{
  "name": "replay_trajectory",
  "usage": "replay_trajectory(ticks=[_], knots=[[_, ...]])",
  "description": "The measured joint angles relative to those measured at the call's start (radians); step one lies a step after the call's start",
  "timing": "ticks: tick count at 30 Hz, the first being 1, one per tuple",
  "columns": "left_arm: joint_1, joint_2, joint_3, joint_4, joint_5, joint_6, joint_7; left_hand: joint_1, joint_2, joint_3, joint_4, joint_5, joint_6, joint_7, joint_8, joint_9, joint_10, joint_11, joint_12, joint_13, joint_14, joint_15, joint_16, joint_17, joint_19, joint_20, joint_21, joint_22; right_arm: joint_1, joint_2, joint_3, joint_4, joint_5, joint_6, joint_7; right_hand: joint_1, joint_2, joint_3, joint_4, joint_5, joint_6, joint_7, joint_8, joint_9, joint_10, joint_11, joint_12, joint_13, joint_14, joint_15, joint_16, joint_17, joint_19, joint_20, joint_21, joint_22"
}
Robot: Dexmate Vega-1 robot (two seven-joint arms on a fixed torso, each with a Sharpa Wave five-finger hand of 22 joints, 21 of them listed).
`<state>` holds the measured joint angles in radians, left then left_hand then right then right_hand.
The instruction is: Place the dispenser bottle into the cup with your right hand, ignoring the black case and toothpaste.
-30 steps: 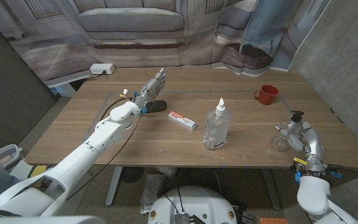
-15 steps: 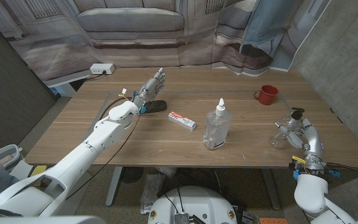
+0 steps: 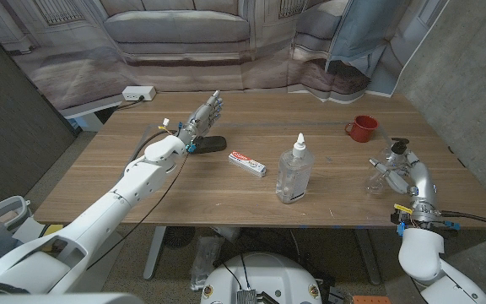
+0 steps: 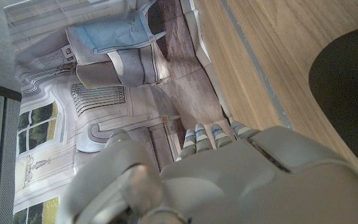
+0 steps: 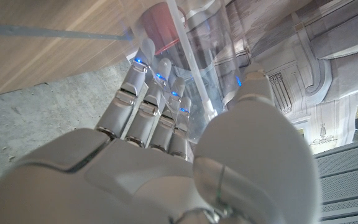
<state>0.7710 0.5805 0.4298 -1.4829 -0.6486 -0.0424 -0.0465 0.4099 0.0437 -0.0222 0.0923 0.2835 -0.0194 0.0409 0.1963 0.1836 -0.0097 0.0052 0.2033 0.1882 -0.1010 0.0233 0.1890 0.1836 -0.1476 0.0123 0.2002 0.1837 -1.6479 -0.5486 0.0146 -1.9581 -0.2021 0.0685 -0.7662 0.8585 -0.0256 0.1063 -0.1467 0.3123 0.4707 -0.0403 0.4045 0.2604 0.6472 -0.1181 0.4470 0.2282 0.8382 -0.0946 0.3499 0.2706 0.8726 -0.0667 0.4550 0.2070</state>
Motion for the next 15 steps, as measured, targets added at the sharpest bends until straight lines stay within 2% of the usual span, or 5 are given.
replay_trajectory(ticks=[11, 14, 15], knots=[[0.018, 0.007, -0.011, -0.006, -0.008, -0.003, 0.002, 0.005, 0.005, 0.000, 0.000, 0.000, 0.000, 0.000, 0.000, 0.000, 0.000, 0.000, 0.000, 0.000, 0.000, 0.000, 0.000, 0.000, 0.000, 0.000, 0.000, 0.000, 0.029, -0.025, -0.003, -0.024, -0.002, -0.032, 0.039, 0.000, 0.000, -0.001, 0.001, -0.015, 0.009, 0.009, 0.014, 0.007, 0.027, 0.009, -0.002, -0.005, 0.008, -0.007, -0.010, 0.006, 0.000, 0.000, 0.000, 0.002], [0.023, 0.008, -0.015, -0.007, -0.010, -0.010, 0.004, 0.005, 0.005, 0.000, 0.000, 0.000, 0.000, 0.000, 0.000, 0.000, 0.000, 0.000, 0.000, 0.000, 0.000, 0.000, 0.000, 0.000, 0.000, 0.000, 0.000, 0.000, 0.035, -0.030, -0.004, -0.031, -0.003, -0.043, 0.050, 0.000, 0.000, -0.001, 0.001, -0.020, 0.009, 0.009, 0.014, 0.008, 0.028, 0.007, -0.002, -0.010, 0.009, -0.009, -0.011, 0.006, -0.001, -0.007, 0.000, 0.002], [0.023, 0.008, -0.016, -0.007, -0.011, -0.011, 0.005, 0.005, 0.005, 0.000, 0.000, 0.000, 0.000, 0.000, 0.000, 0.000, 0.000, 0.000, 0.000, 0.000, 0.000, 0.000, 0.000, 0.000, 0.000, 0.000, 0.000, 0.000, 0.038, -0.032, -0.004, -0.033, -0.003, -0.044, 0.051, 0.000, 0.000, -0.001, 0.001, -0.020, 0.009, 0.009, 0.014, 0.010, 0.028, 0.007, -0.002, -0.010, 0.009, -0.009, -0.011, 0.006, 0.013, -0.020, -0.001, 0.001]])
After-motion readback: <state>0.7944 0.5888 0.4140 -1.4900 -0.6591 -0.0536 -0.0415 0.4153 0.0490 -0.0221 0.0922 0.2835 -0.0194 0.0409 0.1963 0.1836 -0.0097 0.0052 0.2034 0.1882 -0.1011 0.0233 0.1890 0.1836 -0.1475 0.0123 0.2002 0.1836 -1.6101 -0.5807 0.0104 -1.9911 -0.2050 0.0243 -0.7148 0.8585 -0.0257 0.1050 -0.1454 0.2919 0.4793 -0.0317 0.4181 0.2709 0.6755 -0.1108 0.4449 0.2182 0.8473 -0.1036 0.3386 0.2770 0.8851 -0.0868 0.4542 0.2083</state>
